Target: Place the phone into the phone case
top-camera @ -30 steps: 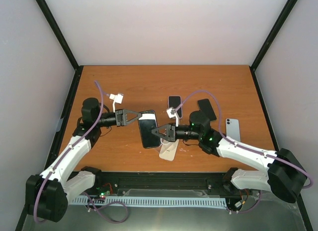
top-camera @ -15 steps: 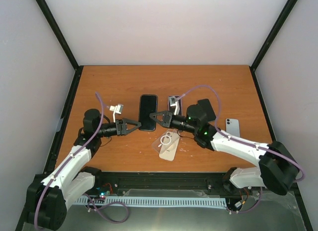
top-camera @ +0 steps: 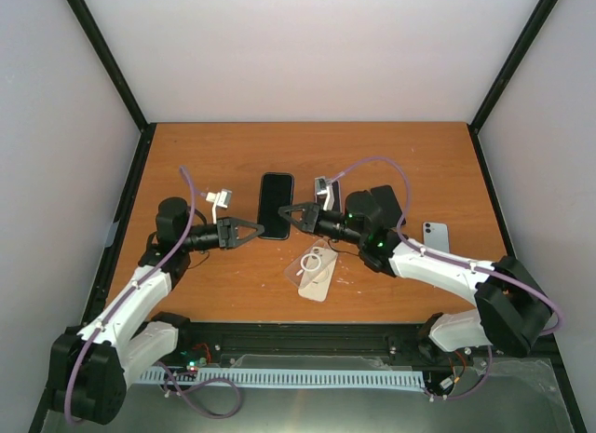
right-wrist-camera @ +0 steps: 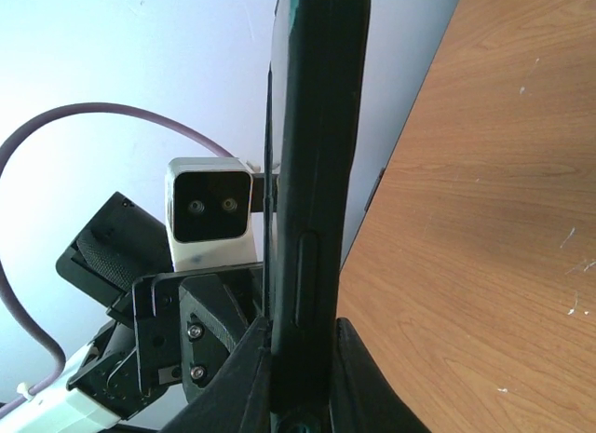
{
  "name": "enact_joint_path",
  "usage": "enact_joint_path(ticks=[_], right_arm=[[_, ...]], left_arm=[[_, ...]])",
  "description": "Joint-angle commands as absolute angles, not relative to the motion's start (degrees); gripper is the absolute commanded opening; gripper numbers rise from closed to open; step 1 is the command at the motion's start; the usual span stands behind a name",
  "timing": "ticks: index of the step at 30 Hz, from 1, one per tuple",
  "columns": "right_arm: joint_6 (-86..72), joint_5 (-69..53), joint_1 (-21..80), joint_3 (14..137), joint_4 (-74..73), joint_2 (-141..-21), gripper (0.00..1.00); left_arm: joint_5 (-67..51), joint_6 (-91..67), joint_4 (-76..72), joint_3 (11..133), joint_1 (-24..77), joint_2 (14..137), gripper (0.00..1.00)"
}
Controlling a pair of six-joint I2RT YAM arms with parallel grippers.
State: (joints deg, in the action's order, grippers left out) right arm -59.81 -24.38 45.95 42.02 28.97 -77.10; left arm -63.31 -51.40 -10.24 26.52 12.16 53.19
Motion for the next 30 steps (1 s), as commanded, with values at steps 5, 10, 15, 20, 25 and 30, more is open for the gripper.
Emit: enact_joint_path(ticks=[5, 10, 15, 20, 25, 30], right_arm=[[-55.21, -25.94, 43.94, 45.13, 29.29, -75.35, 0.28], [-55.8, -27.86, 40.07, 45.55, 29.18, -73.85, 0.38], [-55.46, -30.92, 36.91, 47.51, 28.38, -74.75, 0.41], [-54.85, -33.25, 34.71, 48.79, 27.6, -76.82, 0.41], [-55.43, -34.48, 34.53, 48.01, 28.38, -77.26, 0.42], [-55.68, -35.11, 34.54, 46.5, 28.13, -77.46, 0.47]], left_arm=[[-66.8, -44.49, -8.37, 28.72, 12.22, 53.11, 0.0], [-69.86, -42.17, -6.94, 28.36, 12.22, 50.55, 0.0], [-72.18, -41.67, -7.47, 28.75, 12.22, 49.79, 0.0], [-72.73, -40.09, -6.11, 29.74, 12.22, 50.29, 0.0], [-71.95, -39.64, -5.5, 30.0, 12.22, 51.01, 0.0], [-71.84, -39.76, -6.27, 30.12, 12.21, 51.17, 0.0]])
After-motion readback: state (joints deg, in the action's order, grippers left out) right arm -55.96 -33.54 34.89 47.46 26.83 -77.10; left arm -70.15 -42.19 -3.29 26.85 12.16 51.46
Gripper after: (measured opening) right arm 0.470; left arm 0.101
